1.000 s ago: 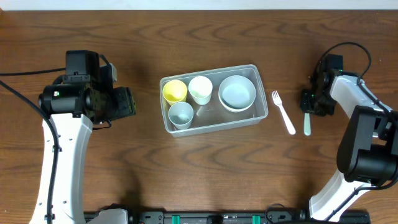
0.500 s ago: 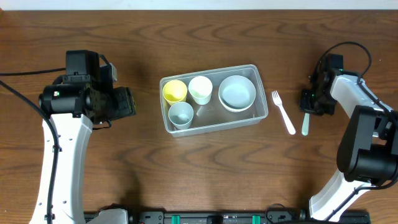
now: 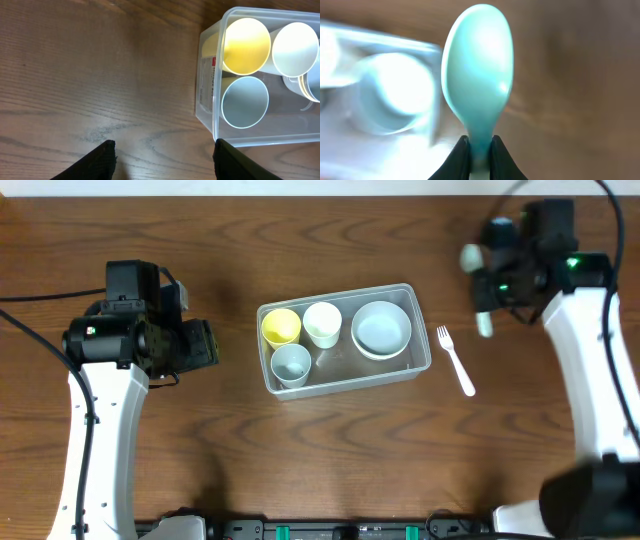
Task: Pack container
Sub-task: 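Carry the mint-green spoon into the container and lower it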
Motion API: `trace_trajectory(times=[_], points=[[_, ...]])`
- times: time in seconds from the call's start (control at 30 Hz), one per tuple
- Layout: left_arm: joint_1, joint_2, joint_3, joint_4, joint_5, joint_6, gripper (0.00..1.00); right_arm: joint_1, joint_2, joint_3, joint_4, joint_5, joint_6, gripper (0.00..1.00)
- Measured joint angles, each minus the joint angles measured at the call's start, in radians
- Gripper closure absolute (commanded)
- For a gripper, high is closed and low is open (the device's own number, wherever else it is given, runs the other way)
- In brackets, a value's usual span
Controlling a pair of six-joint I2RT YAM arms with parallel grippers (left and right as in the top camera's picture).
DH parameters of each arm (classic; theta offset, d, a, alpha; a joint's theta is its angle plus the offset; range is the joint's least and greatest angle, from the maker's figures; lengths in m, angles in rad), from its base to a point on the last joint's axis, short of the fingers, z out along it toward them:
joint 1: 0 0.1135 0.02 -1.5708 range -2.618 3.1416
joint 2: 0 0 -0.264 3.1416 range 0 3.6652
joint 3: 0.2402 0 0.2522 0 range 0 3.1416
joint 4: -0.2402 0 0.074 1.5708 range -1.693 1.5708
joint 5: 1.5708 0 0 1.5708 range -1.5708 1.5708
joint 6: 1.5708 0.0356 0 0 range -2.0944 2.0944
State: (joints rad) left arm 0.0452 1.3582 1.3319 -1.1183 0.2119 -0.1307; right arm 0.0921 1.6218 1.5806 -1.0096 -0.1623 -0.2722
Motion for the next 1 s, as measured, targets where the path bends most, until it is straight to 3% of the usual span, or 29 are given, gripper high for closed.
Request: trace_trajectory(times=[0.27,0.43,0.57,0.77,1.0], points=[[0.000,0.000,0.000,0.000,0.000,0.000,0.37,0.336,0.023,-0.027,-0.035,-0.040,-0.349,0.99],[0.000,0.000,0.000,0.000,0.000,0.000,0.37,0.428,0.086,-0.034,-0.038,-0.047,-0.487,0.98],[0.000,0.000,0.000,0.000,0.000,0.000,0.37,0.457,0.154,-0.036,-0.045,-0.048,-0.531,0.89],[0.000,0.000,0.000,0.000,0.000,0.000,0.37,0.467,0.232,-0.042,-0.067,-0.045,-0.552,0.65],[0.000,0.000,0.000,0.000,0.000,0.000,0.37,0.467,0.228,-0.044,-0.056,-0.031,-0.539,0.61]])
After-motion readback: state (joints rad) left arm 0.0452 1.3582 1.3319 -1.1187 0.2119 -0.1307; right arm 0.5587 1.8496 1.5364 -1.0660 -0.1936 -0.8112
